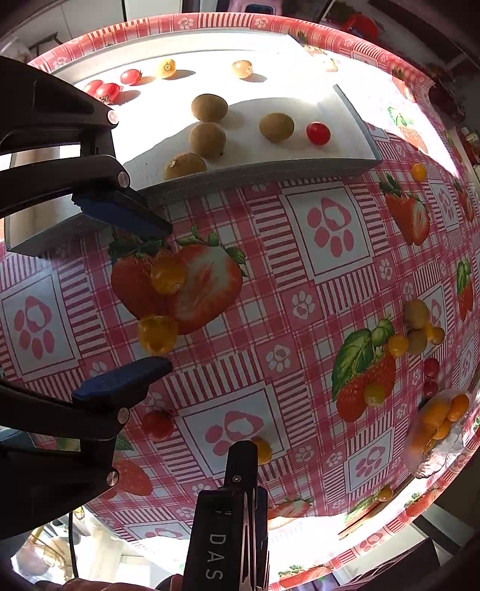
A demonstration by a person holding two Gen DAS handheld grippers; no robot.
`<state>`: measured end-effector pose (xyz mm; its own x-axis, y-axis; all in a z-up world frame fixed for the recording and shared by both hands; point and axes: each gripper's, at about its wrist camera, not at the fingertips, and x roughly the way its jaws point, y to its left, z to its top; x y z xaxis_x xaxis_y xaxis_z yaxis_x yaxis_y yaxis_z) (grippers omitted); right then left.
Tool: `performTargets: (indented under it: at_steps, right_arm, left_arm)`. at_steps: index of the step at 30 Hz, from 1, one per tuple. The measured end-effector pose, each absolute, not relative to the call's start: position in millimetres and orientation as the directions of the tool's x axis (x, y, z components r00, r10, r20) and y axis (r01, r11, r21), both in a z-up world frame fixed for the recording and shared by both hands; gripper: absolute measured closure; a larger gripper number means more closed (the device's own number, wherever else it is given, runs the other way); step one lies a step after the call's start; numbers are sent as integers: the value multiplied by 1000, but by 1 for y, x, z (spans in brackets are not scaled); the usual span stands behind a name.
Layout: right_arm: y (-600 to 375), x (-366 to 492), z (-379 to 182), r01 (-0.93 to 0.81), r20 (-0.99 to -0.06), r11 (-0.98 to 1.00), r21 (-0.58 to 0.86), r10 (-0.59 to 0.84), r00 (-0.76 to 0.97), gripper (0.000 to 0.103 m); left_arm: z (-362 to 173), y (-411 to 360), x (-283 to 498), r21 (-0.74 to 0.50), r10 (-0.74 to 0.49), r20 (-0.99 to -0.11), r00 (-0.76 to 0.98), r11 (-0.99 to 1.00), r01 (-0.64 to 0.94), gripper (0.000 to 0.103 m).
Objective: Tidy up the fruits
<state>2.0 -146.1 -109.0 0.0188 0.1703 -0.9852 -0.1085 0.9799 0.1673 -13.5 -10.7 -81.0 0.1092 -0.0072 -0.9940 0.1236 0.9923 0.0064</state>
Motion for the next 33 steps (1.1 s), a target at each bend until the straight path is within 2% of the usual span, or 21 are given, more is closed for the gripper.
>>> performTargets:
  at_steps: [4, 8, 10, 11, 12, 13, 15, 22, 33]
  right_arm:
    - [-136, 4, -113, -132, -986, 978, 160, 163, 17, 39]
    - [-118, 4, -119, -154, -990, 979, 134, 138, 19, 42]
    - [-108, 3, -120, -160, -992, 980, 117, 122, 24, 48]
    - [-105, 2, -120, -163, -993, 981, 109, 114, 26, 52]
    - [-102, 2, -120, -169, -994, 981, 99, 105, 31, 61]
    - [-99, 2, -120, -175, -994, 980, 93, 100, 33, 74]
    - [-96, 4, -121, -180, -993, 978, 108, 115, 30, 82]
    - [-105, 12, -112, -139, -978, 970, 201, 206, 28, 82]
    - [-143, 18, -100, -104, -977, 973, 207, 210, 24, 82]
  left_arm:
    - [-90, -18, -16, 16, 3, -995, 99, 991, 135, 36]
    - [-95, -21, -14, 15, 4, -996, 89, 993, 119, 52]
    - [-95, -22, -13, 10, -2, -995, 95, 993, 119, 57]
    - [-94, -24, -15, 10, -3, -995, 100, 992, 129, 65]
    - [-93, -27, -14, 3, -11, -995, 103, 990, 142, 77]
    - [-93, -29, -15, 7, -9, -994, 104, 988, 152, 77]
    - [-92, -32, -14, -17, -33, -994, 101, 989, 148, 77]
    - [-78, -4, -13, -154, -157, -983, 99, 987, 35, 77]
    - [-64, 4, -7, -167, -171, -975, 138, 985, 40, 77]
